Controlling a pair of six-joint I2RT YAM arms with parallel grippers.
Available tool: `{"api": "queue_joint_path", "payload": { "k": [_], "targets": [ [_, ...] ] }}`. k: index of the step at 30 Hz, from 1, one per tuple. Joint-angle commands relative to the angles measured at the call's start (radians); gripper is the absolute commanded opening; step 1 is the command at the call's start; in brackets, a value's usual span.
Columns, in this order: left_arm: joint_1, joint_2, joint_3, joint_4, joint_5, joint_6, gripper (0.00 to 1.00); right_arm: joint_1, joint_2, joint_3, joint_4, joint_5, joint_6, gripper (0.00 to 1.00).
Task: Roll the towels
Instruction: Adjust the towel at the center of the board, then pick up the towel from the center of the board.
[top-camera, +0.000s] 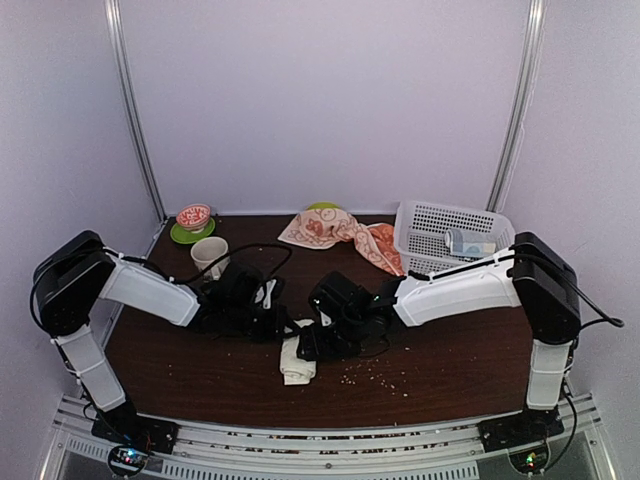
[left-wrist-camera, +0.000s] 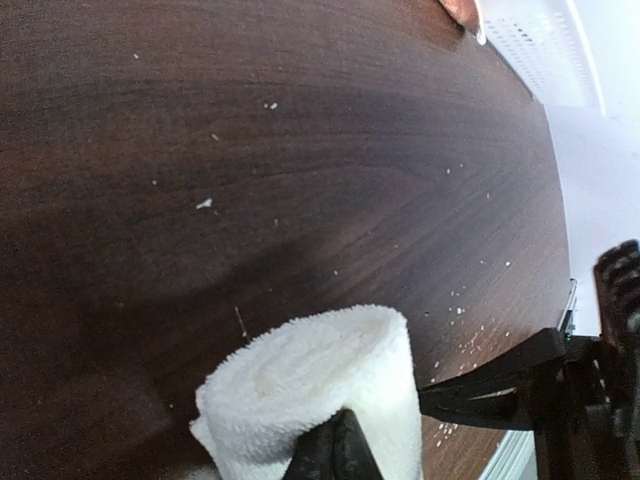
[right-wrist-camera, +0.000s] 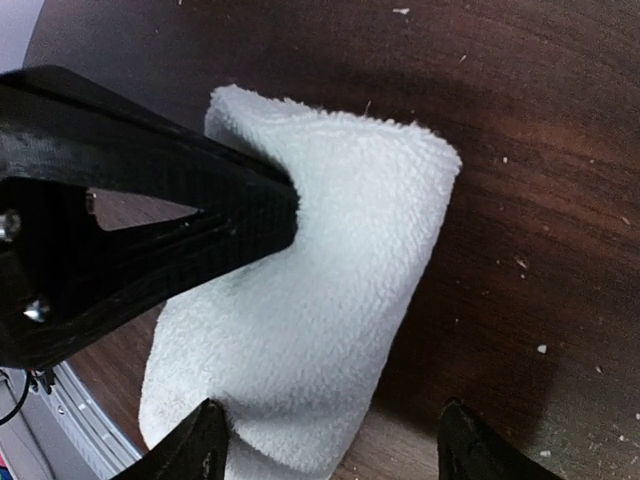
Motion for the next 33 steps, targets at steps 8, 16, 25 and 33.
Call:
{"api": "queue_joint_path", "payload": {
  "k": [8, 16, 25, 33],
  "targets": [
    [0.005, -0.077, -0.002, -0.167, -0.019, 0.057, 0.20, 0.009, 0.053, 0.020, -0.099, 0.066, -0.042, 0.68],
    [0.005, -0.142, 0.046, -0.247, -0.046, 0.108, 0.23, 0.009, 0.064, 0.052, -0.106, 0.064, -0.051, 0.68],
    [0.004, -0.038, 0.014, -0.175, -0.037, 0.078, 0.12, 0.007, 0.012, 0.049, -0.082, 0.044, -0.032, 0.74],
    [0.004, -0.036, -0.005, -0.164, -0.053, 0.085, 0.10, -0.006, -0.005, 0.052, 0.008, -0.023, 0.065, 0.79]
  ]
}}
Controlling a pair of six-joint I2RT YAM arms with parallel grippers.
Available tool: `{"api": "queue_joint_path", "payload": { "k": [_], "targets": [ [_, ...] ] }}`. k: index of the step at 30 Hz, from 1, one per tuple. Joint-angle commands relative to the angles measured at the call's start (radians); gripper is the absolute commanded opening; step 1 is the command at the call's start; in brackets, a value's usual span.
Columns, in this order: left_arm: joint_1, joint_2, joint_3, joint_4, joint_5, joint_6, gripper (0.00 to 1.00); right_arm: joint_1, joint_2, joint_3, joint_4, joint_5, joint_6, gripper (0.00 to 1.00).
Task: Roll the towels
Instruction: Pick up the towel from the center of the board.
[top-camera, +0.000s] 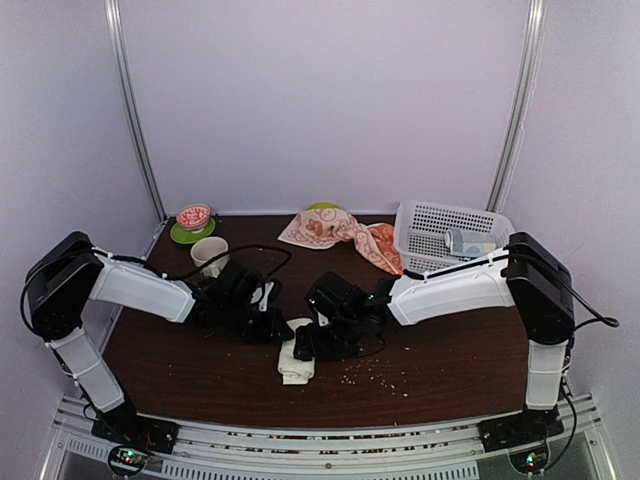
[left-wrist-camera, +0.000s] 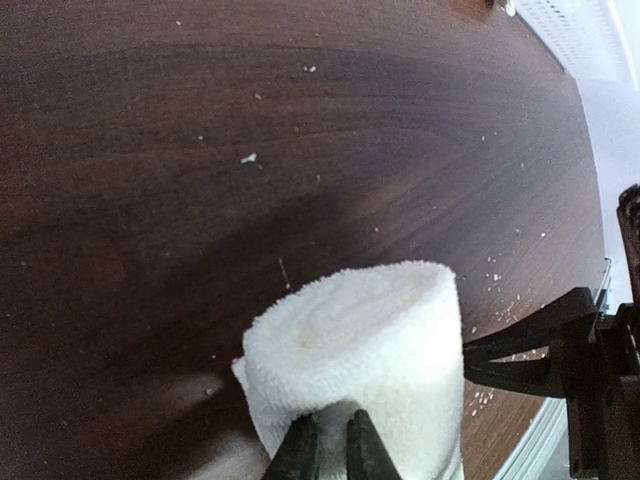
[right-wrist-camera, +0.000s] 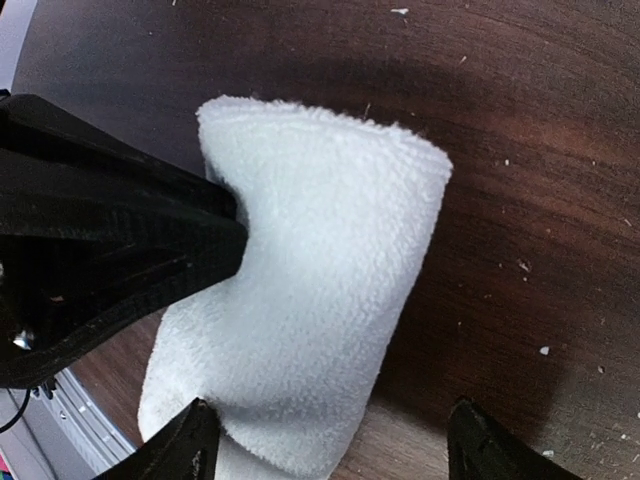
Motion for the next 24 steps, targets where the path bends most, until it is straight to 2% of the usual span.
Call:
{"api": "queue_joint_path", "payload": {
  "k": [1, 10, 24],
  "targets": [
    [0.004, 0.011, -0.027, 0.007, -0.027, 0.006, 0.10, -0.013, -0.033, 0.007, 0.058, -0.029, 0.063, 0.79],
    [0.003, 0.002, -0.059, 0.052, 0.001, -0.014, 0.09, -0.019, 0.032, 0.049, 0.055, -0.087, 0.068, 0.79],
    [-0.013, -0.014, -0.078, 0.078, 0.018, -0.032, 0.08, -0.007, 0.148, 0.154, -0.051, -0.070, 0.063, 0.75]
  ]
}}
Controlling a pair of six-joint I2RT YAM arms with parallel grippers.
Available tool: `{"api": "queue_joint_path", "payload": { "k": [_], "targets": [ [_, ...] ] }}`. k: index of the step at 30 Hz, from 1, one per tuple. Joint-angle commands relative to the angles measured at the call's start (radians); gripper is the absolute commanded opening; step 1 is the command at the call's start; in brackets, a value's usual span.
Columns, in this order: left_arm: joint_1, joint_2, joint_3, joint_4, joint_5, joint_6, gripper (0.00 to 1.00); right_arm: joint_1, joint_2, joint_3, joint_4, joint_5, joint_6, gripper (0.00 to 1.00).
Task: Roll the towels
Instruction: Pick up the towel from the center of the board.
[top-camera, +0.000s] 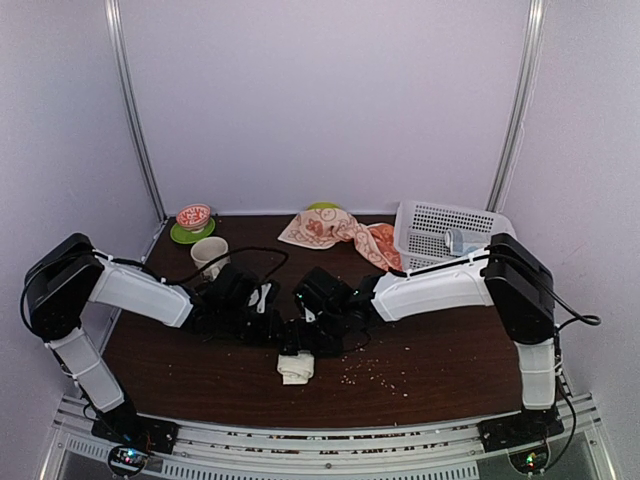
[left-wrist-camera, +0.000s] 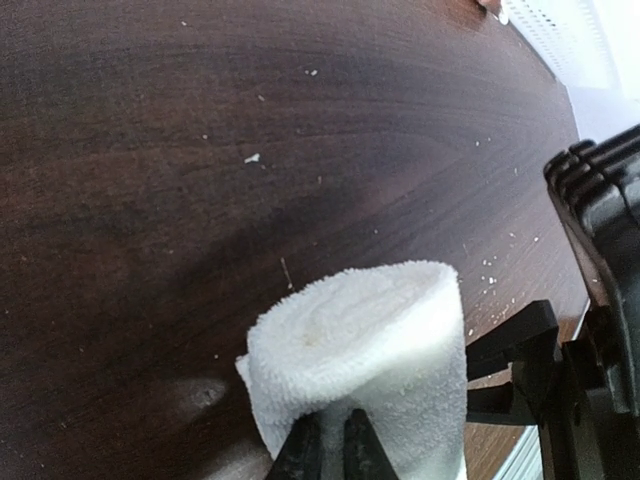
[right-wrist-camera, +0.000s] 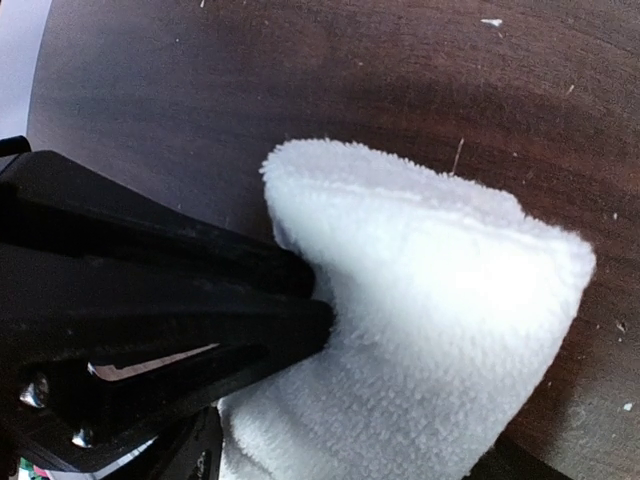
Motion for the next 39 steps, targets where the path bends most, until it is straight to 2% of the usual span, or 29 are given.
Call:
{"api": "queue_joint_path", "payload": {
  "k": [1, 6, 10, 14, 21, 26, 34, 39],
  "targets": [
    [-0.014, -0.009, -0.028, -0.006, 0.015, -0.014, 0.08, 0.009, 0.055, 0.042, -0.075, 0.019, -0.003, 0.75],
    [-0.021, -0.009, -0.029, 0.001, 0.017, -0.018, 0.08, 0.022, 0.099, 0.070, -0.118, 0.036, -0.009, 0.71],
    [-0.022, -0.014, -0.032, 0.003, 0.019, -0.019, 0.08, 0.029, 0.130, 0.080, -0.132, 0.035, -0.007, 0.65],
    [-0.023, -0.022, -0.038, 0.002, 0.017, -0.020, 0.08, 0.029, 0.135, 0.075, -0.123, 0.033, -0.004, 0.45],
    [-0.022, -0.078, -0.036, -0.042, -0.003, -0.011, 0.09, 0.025, 0.082, 0.038, -0.107, 0.070, -0.001, 0.19],
    [-0.021, -0.150, -0.014, -0.111, -0.034, 0.003, 0.11, 0.006, -0.012, -0.017, -0.100, 0.109, -0.011, 0.00],
    [-0.016, -0.260, 0.070, -0.238, -0.097, 0.041, 0.22, -0.058, -0.252, -0.112, -0.206, 0.220, -0.116, 0.00],
    [-0.013, -0.278, 0.108, -0.278, -0.158, 0.084, 0.24, -0.182, -0.463, -0.120, -0.322, 0.319, -0.219, 0.00]
  ]
}}
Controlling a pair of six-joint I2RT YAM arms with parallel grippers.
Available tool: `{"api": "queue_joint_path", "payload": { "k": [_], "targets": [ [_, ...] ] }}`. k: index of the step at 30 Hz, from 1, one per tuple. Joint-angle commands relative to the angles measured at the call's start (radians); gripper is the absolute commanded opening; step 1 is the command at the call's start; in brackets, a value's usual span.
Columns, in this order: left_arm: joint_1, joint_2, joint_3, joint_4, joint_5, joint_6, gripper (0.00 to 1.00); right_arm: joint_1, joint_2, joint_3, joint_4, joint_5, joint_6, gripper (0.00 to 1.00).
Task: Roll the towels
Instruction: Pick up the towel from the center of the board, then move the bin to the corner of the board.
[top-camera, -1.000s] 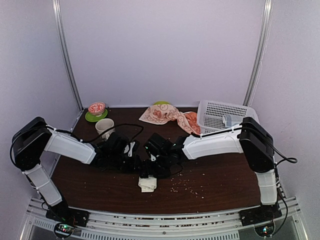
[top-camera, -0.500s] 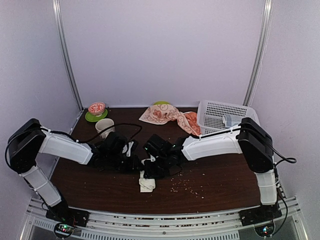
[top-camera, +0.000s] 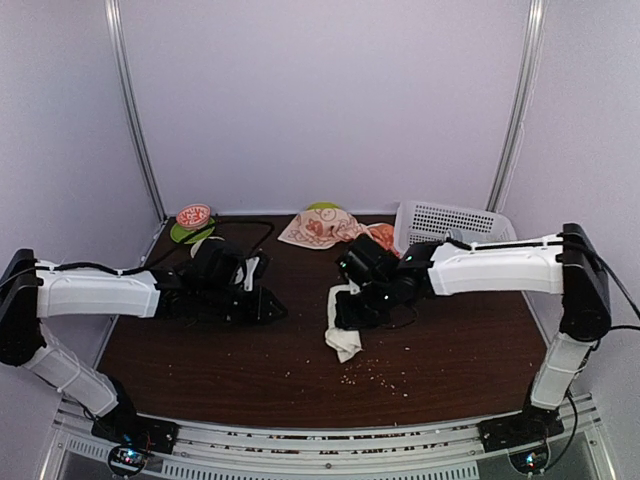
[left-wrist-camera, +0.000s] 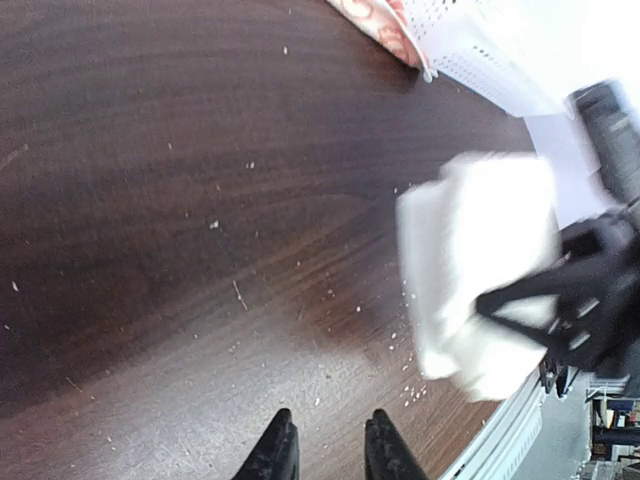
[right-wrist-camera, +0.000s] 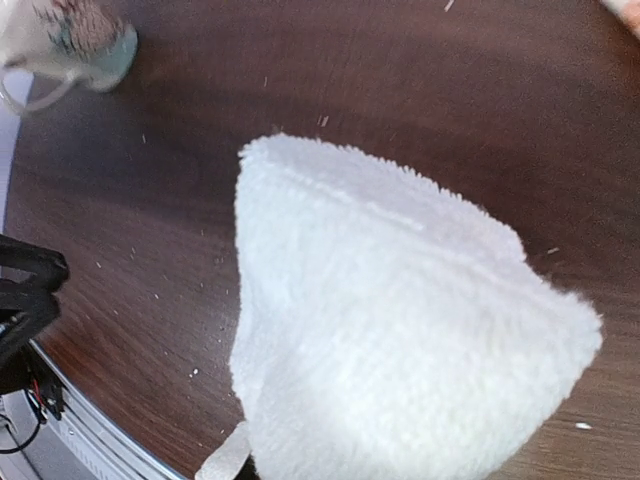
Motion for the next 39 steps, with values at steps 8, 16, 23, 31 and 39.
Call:
{"api": "queue_joint_path", "payload": {
  "k": [8, 16, 23, 31, 39],
  "targets": [
    [0.008, 0.022, 0.056, -0.042, -0.075, 0.060, 0.24, -0.374, -0.299, 0.132, -0.188, 0.193, -0.221, 0.00],
    [0.013, 0.071, 0.103, -0.096, -0.089, 0.069, 0.24, -0.637, -0.289, 0.120, -0.032, 0.117, -0.065, 0.00],
    [0.016, 0.136, 0.144, -0.094, -0.052, 0.046, 0.24, -0.768, -0.236, 0.013, 0.158, 0.122, 0.206, 0.00],
    [0.026, 0.209, 0.226, -0.132, -0.013, 0.052, 0.24, -0.803, -0.154, -0.001, 0.171, 0.276, 0.446, 0.00],
    [0.059, 0.280, 0.311, -0.179, 0.042, 0.085, 0.23, -0.825, -0.053, -0.013, 0.163, 0.313, 0.553, 0.00]
  ]
}}
